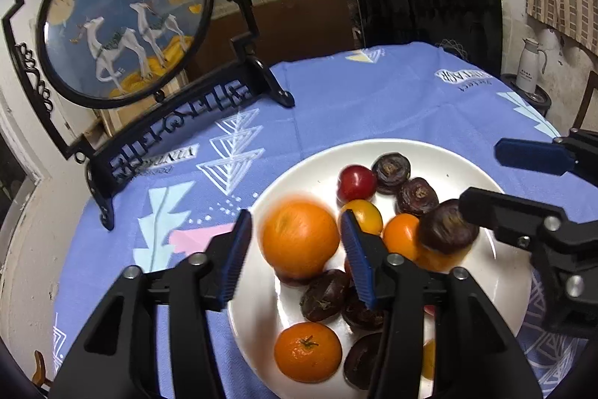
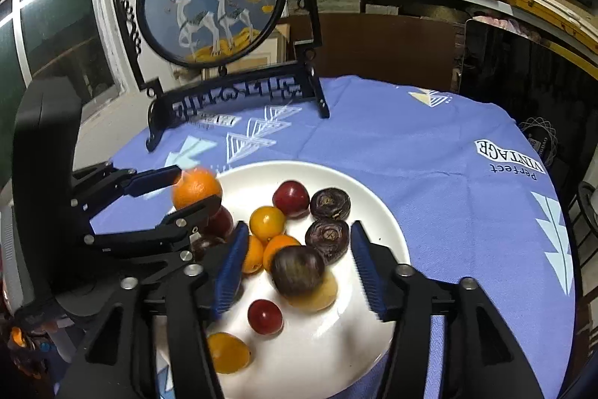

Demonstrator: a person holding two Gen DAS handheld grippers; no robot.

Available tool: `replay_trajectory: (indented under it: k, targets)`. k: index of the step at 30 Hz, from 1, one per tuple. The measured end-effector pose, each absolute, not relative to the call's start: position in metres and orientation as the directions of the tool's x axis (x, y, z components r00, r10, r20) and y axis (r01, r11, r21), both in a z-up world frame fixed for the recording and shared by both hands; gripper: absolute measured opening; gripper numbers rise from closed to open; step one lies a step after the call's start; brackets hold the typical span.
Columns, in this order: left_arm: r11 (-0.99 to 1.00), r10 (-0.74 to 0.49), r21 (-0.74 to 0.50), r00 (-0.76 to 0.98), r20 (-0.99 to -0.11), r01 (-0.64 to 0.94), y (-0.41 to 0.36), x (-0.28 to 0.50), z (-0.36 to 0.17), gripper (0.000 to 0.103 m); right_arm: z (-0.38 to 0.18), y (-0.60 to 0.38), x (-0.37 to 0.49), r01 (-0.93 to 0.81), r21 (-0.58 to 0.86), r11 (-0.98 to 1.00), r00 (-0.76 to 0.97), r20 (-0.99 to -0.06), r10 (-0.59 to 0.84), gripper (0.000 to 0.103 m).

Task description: Organize fruits

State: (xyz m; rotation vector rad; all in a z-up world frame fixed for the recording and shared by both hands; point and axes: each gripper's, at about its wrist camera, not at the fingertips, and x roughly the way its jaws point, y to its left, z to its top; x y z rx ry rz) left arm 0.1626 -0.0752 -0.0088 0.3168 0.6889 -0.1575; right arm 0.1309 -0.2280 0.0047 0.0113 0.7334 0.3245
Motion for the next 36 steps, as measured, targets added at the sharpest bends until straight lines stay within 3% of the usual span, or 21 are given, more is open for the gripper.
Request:
replay_trajectory:
  k: [7, 12, 14, 18, 25, 36]
  targets:
    - [0.944, -0.036, 0.248, 0.815, -0.578, 0.218, -0.065, 0.138, 0.01, 0.07, 0.023, -0.236, 0.106, -0.266, 0.157, 0.951, 0.744, -0.594, 0.306, 0.07]
    - [0.956, -0.024, 0.241, 0.866, -0.5, 0.166, -0.053, 0.106, 0.022, 0.095, 0.03, -0.239, 0.076, -0.177, 0.152, 0.972, 0.812, -0.536, 0.232, 0.086]
    - [0.961, -0.018, 0.234, 0.881, -0.473, 0.145, -0.049, 0.096, 0.026, 0.097, 0.03, -0.237, 0.063, -0.132, 0.127, 0.983, 0.841, -0.511, 0.179, 0.087]
    - [0.971, -0.023, 0.207, 0.904, -0.428, 0.123, -0.045, 0.081, 0.029, 0.098, 0.027, -0.233, 0.045, -0.074, 0.109, 0.991, 0.885, -0.451, 0.116, 0.089]
    - [0.984, -0.029, 0.152, 0.917, -0.398, 0.097, -0.036, 0.083, 0.022, 0.098, 0.012, -0.24, 0.028, -0.09, 0.174, 0.981, 0.924, -0.351, 0.148, 0.092]
    - [0.986, -0.055, 0.12, 0.911, -0.41, 0.114, -0.026, 0.086, 0.009, 0.098, 0.003, -0.218, 0.024, -0.132, 0.035, 0.991, 0.933, -0.333, 0.136, 0.092]
